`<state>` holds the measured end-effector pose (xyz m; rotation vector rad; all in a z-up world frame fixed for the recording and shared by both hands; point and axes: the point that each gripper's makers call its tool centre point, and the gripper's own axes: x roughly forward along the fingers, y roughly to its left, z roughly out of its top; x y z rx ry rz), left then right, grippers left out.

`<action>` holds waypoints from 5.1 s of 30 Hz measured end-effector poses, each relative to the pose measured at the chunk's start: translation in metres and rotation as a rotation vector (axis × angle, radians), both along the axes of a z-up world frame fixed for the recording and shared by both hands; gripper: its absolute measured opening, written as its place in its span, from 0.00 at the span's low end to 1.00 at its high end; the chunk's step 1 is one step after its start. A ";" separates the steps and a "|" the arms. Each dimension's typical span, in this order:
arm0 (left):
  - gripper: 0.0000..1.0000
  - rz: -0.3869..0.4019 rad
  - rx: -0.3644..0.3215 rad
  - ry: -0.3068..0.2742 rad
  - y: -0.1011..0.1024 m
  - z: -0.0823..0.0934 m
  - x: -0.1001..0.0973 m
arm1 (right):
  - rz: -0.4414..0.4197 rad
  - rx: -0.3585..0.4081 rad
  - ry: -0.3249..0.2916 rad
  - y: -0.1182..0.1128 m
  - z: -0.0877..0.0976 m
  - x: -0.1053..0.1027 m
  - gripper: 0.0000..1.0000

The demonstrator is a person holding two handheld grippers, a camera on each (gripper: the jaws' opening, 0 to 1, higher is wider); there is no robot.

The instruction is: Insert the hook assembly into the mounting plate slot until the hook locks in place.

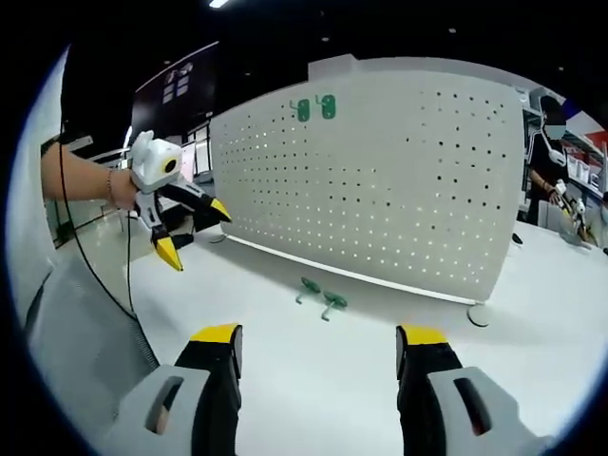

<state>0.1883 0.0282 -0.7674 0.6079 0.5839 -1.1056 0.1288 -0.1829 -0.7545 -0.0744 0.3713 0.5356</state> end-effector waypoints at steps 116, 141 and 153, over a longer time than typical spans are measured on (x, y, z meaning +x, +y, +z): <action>0.83 -0.577 0.384 0.110 -0.088 -0.093 0.078 | 0.070 -0.037 0.091 0.016 -0.022 -0.009 0.65; 0.81 -0.586 0.386 0.199 -0.088 -0.118 0.073 | 0.049 -0.033 0.093 0.012 -0.023 -0.008 0.62; 0.80 -0.576 0.352 0.166 -0.087 -0.119 0.073 | 0.042 -0.018 0.097 0.012 -0.022 -0.008 0.61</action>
